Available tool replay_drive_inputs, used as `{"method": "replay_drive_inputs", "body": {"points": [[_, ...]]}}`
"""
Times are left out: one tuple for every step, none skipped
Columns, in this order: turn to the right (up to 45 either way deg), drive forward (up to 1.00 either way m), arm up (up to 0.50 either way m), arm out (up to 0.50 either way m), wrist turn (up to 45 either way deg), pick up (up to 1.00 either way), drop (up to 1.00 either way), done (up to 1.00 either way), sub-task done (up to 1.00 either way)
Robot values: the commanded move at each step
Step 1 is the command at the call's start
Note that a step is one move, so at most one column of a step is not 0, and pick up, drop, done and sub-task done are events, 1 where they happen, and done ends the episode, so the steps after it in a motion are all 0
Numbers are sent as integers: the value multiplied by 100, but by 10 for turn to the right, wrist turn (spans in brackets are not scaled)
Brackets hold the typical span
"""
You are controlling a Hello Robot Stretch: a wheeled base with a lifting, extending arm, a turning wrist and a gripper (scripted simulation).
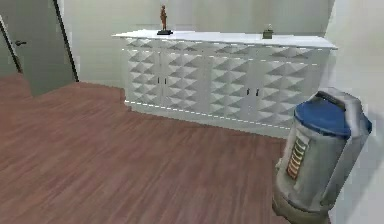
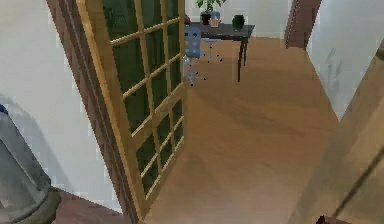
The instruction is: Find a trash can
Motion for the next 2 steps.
{"method": "replay_drive_inputs", "body": {"points": [[270,0,0,0,0,0,0,0,0],[0,10,0,0,0,0,0,0,0]]}}
